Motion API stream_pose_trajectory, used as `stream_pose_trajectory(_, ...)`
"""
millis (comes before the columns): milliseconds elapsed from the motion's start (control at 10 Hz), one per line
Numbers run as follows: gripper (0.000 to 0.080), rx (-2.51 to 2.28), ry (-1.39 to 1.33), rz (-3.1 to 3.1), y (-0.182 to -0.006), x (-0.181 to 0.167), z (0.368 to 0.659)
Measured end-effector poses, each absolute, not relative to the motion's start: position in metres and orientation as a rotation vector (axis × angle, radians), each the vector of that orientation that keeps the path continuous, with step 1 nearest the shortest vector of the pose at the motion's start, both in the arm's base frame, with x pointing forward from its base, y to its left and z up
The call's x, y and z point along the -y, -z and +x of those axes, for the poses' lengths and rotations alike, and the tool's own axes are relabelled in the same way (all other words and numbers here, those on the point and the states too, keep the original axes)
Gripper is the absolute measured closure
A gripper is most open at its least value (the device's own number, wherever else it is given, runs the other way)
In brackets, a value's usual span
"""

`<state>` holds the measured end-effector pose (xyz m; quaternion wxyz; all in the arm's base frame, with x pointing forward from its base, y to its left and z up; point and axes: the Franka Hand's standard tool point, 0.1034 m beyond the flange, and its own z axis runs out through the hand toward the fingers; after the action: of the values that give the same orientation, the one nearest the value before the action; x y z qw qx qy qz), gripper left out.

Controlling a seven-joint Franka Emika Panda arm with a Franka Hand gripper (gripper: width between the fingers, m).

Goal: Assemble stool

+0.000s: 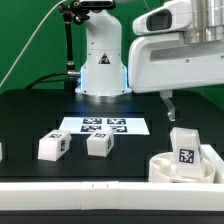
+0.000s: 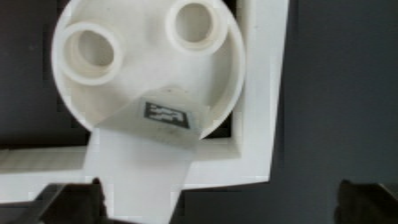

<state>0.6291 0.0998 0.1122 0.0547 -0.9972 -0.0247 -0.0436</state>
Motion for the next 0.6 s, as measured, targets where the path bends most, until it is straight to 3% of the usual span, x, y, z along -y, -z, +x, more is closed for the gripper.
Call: stream_pose_trajectory(600,0.015,1.125,0.121,-2.928,-0.095,-0.091,0.636)
